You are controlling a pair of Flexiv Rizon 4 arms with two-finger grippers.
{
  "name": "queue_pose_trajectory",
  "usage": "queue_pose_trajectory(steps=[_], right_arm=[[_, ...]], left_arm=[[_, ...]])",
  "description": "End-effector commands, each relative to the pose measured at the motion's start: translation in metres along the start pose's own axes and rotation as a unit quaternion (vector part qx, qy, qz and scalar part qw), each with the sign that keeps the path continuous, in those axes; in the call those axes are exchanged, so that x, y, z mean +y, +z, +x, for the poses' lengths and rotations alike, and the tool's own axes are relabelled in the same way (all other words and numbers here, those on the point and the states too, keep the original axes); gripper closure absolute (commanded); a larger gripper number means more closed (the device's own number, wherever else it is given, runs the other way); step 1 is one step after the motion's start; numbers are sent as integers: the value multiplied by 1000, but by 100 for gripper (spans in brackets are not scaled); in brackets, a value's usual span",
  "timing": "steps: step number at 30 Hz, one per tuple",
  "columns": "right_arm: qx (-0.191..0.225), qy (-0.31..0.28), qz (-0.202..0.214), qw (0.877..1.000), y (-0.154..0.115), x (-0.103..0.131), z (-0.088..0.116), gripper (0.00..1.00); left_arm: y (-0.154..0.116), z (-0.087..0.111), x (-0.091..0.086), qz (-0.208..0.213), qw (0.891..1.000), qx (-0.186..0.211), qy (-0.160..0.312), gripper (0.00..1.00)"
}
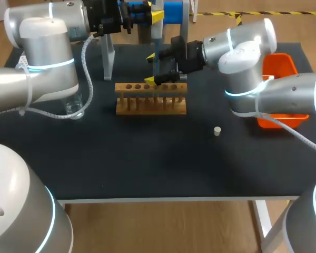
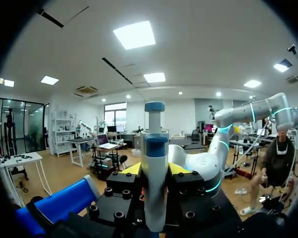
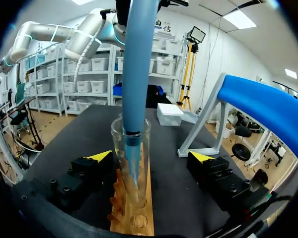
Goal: Invert the test tube, pick up the pipette, mount the tip to pipette, aspirate from beaker and dispense into the tube, eject the tip, return the pipette, and cap with the stopper.
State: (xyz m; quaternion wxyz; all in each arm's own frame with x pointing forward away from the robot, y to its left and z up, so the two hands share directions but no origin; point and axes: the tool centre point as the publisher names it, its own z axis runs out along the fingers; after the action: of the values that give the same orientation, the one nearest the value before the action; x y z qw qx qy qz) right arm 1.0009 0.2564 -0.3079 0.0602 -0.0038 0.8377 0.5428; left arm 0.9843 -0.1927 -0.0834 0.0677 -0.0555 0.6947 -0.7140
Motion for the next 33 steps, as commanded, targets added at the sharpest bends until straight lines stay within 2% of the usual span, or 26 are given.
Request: queue_pose_trajectory(steps=[1, 33], right_arm=[[-13, -3, 6, 1000, 5, -1, 4, 0], [-26, -10, 27, 999, 12, -6, 1, 0]], left_arm=[[0, 0, -1, -1, 1000, 0, 0, 100], [0, 0, -1, -1, 1000, 0, 0, 100]])
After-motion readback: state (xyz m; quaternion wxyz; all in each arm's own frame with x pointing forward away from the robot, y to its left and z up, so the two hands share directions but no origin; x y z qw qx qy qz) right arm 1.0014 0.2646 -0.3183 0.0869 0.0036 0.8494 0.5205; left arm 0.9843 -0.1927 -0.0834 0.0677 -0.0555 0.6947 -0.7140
